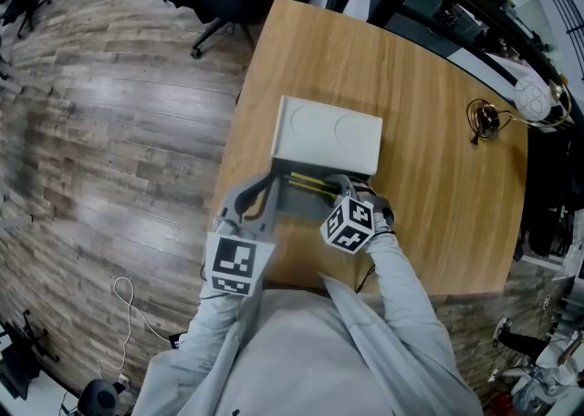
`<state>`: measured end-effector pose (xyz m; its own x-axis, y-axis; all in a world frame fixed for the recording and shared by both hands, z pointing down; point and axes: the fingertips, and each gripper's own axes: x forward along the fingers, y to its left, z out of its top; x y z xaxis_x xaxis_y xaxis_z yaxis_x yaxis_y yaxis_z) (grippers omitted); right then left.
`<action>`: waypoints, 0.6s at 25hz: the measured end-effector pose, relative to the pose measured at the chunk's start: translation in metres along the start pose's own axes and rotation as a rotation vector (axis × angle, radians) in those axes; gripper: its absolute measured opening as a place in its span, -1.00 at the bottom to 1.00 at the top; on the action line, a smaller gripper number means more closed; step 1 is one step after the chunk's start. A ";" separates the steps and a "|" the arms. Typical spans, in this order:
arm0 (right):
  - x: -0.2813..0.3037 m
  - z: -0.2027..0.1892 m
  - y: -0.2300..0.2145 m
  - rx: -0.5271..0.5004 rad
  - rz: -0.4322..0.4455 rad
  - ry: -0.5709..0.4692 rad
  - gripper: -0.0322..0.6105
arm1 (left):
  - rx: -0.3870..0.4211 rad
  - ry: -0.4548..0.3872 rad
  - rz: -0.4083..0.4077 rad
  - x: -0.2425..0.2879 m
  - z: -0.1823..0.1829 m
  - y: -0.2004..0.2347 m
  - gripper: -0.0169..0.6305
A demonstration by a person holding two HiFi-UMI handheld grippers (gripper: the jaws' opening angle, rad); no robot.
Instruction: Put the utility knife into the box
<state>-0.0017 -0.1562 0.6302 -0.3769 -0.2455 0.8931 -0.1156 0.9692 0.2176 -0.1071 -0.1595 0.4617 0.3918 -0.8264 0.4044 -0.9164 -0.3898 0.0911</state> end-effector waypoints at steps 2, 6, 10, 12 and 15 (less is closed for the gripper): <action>0.002 -0.001 0.001 -0.005 0.004 0.010 -0.51 | 0.001 0.000 -0.001 0.000 0.000 0.001 -0.89; 0.004 -0.002 0.003 -0.009 0.014 0.028 -0.51 | 0.004 -0.003 -0.006 -0.001 0.002 0.002 -0.89; 0.004 -0.002 0.003 -0.008 0.016 0.028 -0.50 | 0.011 -0.007 -0.011 -0.001 0.004 0.001 -0.89; 0.004 -0.002 0.003 -0.007 0.016 0.028 -0.50 | 0.013 -0.009 -0.013 -0.001 0.005 0.002 -0.89; 0.004 -0.002 0.003 0.000 0.019 0.030 -0.50 | 0.014 -0.012 -0.012 -0.001 0.007 0.003 -0.89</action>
<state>-0.0014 -0.1545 0.6355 -0.3516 -0.2266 0.9083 -0.1088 0.9736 0.2008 -0.1101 -0.1625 0.4551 0.4038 -0.8266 0.3921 -0.9104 -0.4052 0.0832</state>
